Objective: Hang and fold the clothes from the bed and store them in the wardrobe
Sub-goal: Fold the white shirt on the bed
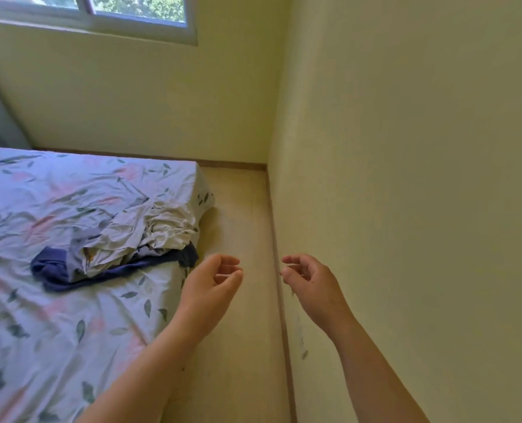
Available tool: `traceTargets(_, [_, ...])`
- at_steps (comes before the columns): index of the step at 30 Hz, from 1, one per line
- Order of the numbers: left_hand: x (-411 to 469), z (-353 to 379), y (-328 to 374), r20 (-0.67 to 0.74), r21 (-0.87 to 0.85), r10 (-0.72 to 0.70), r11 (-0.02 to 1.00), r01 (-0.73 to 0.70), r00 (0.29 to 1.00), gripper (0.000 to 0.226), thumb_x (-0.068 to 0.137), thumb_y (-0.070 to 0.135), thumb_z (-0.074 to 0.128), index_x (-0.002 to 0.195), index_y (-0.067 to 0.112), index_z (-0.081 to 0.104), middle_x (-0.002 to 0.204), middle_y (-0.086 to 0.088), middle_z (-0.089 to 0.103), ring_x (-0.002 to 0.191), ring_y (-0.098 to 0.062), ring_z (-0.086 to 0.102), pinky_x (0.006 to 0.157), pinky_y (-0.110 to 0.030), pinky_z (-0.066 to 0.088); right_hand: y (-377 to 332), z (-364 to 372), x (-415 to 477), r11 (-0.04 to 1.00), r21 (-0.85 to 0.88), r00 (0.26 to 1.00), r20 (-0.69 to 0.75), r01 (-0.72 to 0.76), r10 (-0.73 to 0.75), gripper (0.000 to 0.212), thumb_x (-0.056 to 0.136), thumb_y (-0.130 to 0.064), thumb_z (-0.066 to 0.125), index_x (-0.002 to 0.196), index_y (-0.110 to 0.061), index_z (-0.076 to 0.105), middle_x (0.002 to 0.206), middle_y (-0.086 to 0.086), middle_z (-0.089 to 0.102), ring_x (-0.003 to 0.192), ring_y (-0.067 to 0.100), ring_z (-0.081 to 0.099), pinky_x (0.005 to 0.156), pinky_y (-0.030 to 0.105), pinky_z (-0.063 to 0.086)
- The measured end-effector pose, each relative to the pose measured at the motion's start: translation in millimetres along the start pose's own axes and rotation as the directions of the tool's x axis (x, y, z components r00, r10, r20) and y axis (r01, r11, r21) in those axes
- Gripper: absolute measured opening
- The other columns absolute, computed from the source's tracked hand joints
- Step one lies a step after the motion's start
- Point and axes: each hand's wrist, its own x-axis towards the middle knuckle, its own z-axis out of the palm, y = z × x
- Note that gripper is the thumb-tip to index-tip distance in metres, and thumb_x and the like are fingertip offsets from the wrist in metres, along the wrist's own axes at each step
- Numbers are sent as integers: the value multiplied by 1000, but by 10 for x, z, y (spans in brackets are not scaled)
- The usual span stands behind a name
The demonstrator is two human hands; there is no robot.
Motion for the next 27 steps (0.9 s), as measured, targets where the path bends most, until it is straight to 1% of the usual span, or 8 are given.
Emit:
traceTargets(3, [195, -104, -70, -77, 13, -27, 1000, 28, 997, 14, 90, 20, 66, 103, 24, 65, 95, 7, 70, 85, -5, 66, 66, -12, 50, -19, 153, 366, 1000, -6, 996, 91, 14, -14, 18, 95, -24, 60, 112, -24, 64, 100, -2, 67, 92, 11, 65, 76, 20, 52])
traceTargets(8, [697, -361, -259, -179, 0, -94, 995, 96, 979, 15, 89, 19, 66, 103, 23, 65, 97, 8, 70, 89, -10, 66, 80, -30, 56, -111, 557, 1048, 998, -33, 978, 204, 54, -46, 15, 94, -26, 61, 108, -27, 64, 100, -2, 68, 92, 12, 66, 77, 23, 53])
traceTargets(11, [1085, -552, -385, -225, -17, -120, 993, 119, 967, 13, 89, 21, 67, 99, 28, 65, 95, 9, 69, 87, -8, 66, 73, -24, 53, -207, 804, 1467, 996, -55, 964, 260, 67, -51, 13, 93, -27, 62, 105, -31, 63, 99, -3, 68, 92, 10, 66, 80, 26, 54])
traceTargets(15, [1554, -788, -484, -261, -55, -155, 988, 146, 953, 11, 88, 22, 67, 96, 31, 65, 92, 9, 69, 86, -6, 65, 68, -18, 48, -364, 1061, 1986, 993, -84, 949, 311, 77, -47, 12, 93, -27, 61, 105, -32, 62, 99, -5, 68, 91, 9, 65, 74, 20, 50])
traceTargets(18, [1877, -936, -532, -288, -40, -157, 988, 151, 945, 11, 89, 21, 66, 96, 29, 64, 92, 8, 69, 85, -5, 65, 68, -16, 48, -436, 1238, 2337, 992, -93, 936, 348, 80, -43, 12, 94, -28, 60, 105, -33, 61, 99, -5, 67, 90, 8, 65, 70, 18, 48])
traceTargets(21, [2140, -1017, -581, -315, -47, -180, 984, 174, 932, 11, 90, 20, 65, 98, 27, 64, 93, 7, 70, 84, -3, 65, 62, -9, 47, -484, 1394, 2672, 988, -126, 907, 420, 86, -25, 14, 94, -31, 60, 107, -35, 60, 100, -8, 66, 92, 5, 64, 72, 17, 47])
traceTargets(24, [2461, -1066, -617, -354, -67, -222, 975, 212, 908, 11, 90, 20, 66, 99, 25, 65, 94, 7, 69, 85, -3, 65, 62, -10, 47, -569, 1532, 3100, 985, -137, 885, 465, 104, -29, 15, 95, -31, 59, 109, -33, 61, 102, -8, 66, 93, 4, 63, 72, 16, 47])
traceTargets(27, [2850, -1087, -645, -425, -95, -249, 968, 231, 870, 9, 89, 19, 66, 96, 24, 66, 91, 7, 69, 79, 5, 63, 57, -7, 45, -649, 1674, 3610, 977, -155, 851, 523, 148, -46, 19, 96, -31, 58, 115, -30, 60, 103, -10, 66, 91, 1, 62, 64, 9, 45])
